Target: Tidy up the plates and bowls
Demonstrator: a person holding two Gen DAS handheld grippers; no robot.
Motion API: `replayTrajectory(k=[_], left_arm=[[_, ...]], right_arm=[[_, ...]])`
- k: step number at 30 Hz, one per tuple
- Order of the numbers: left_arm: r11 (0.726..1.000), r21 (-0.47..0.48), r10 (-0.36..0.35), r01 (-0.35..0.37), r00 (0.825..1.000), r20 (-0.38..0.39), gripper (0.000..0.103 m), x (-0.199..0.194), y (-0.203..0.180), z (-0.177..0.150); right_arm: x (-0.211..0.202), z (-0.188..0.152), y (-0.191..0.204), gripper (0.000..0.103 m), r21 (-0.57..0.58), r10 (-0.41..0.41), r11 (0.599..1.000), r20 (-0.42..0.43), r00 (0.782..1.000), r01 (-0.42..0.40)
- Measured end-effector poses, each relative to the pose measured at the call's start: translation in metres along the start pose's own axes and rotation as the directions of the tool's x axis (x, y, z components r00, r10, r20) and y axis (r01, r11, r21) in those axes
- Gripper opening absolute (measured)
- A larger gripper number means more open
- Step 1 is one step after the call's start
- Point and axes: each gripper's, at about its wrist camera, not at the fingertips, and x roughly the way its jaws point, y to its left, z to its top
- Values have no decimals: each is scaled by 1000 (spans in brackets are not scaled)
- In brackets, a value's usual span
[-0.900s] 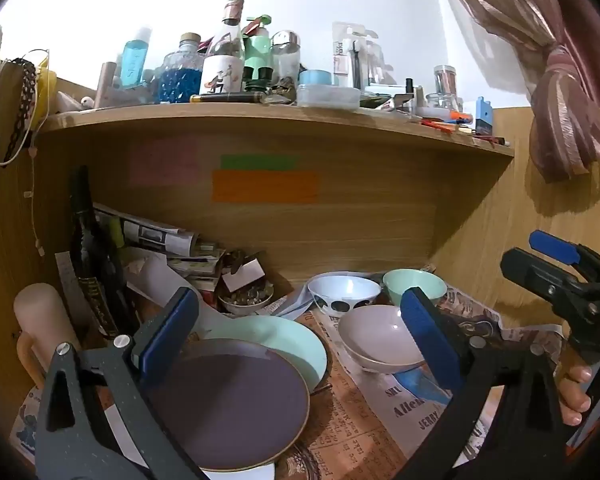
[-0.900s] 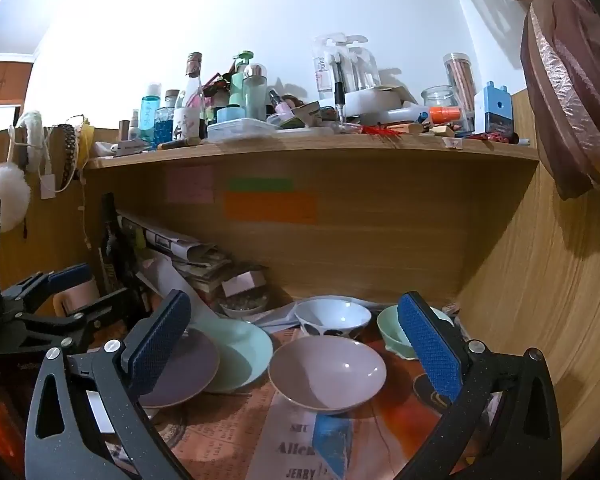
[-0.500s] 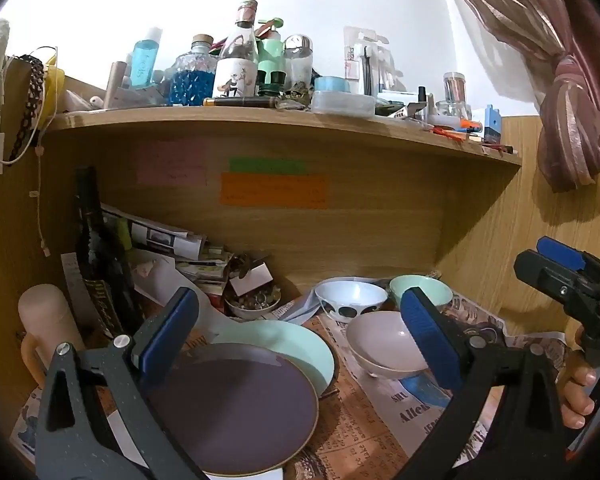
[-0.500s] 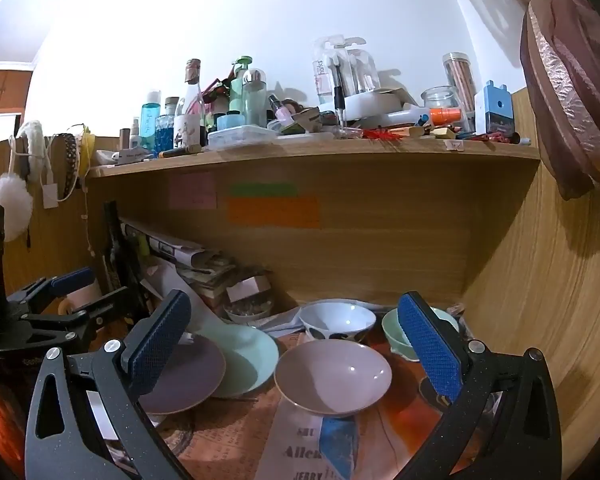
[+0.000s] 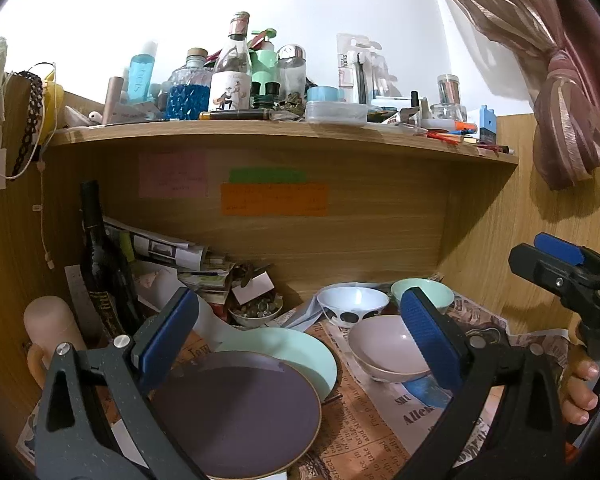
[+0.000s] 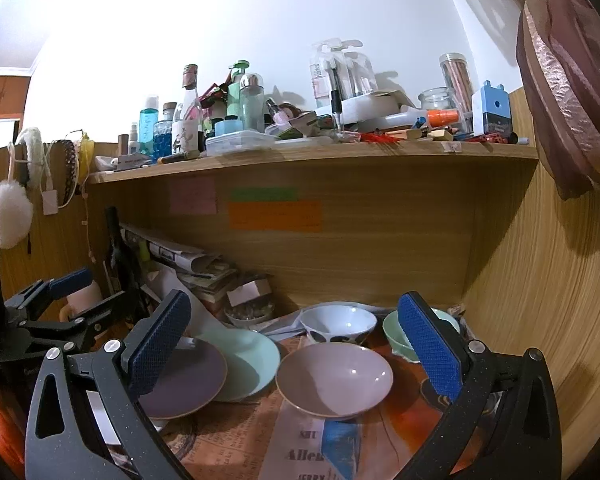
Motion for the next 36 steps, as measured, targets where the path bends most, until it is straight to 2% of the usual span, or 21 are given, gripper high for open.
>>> replayTrajectory(k=[36], left_arm=[[1000, 17, 4, -4, 1000, 9, 103, 1, -6, 1]], right_arm=[[-4, 2, -1, 103, 23, 10, 1000, 10, 1000, -10]])
